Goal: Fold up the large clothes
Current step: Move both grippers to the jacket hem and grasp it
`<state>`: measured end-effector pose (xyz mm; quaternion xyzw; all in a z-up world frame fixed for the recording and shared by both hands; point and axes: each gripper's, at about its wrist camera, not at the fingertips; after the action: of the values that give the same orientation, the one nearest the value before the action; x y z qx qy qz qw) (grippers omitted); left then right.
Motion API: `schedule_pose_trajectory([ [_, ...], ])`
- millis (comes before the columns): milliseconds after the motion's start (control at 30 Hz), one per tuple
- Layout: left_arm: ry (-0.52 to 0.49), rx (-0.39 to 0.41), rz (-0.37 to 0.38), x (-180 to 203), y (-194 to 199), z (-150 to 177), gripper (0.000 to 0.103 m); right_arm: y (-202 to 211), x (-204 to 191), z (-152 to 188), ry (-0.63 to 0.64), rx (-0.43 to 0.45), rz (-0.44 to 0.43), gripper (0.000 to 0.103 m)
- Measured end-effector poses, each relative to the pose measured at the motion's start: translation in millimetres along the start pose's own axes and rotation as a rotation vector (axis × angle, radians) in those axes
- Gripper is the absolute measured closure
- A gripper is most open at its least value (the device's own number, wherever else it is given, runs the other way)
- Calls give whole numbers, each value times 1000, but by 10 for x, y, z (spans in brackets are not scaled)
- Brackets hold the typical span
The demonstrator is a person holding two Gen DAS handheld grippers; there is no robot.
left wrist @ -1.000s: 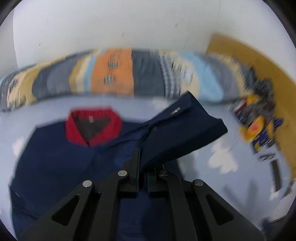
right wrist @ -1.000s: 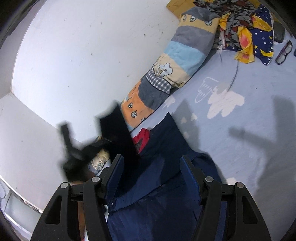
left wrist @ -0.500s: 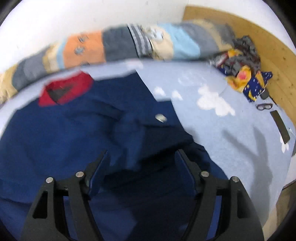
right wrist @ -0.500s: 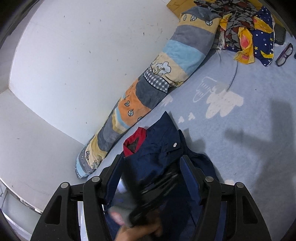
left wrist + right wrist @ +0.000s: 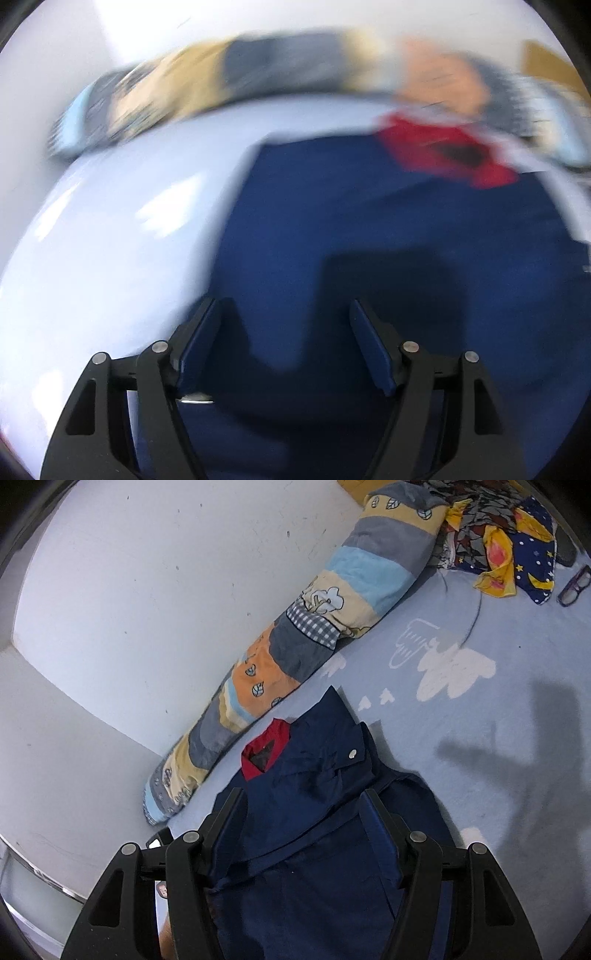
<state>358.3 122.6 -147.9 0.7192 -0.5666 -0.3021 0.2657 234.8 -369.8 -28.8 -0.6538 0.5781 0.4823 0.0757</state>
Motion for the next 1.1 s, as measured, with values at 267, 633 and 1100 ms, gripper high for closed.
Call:
schedule_pose_trajectory([
  [267, 169, 63, -46, -900, 271, 263, 13, -171, -21, 30, 10, -13, 34, 37],
  [633, -58, 125, 89, -194, 1261, 846, 13, -378, -78, 193, 183, -103, 165, 37],
  [1100, -80, 32, 97, 279, 1636, 1711, 12, -646, -215, 1738, 620, -376, 329, 39],
])
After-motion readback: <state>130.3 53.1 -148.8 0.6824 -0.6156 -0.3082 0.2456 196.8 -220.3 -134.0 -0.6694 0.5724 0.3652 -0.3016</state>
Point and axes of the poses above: each gripper's, at about its wrist camera, not at the fingertips, and y roughly against the way its jaws point, x to its right, z to its underside, and after that the axes turned 8 degrees about x, right-handed
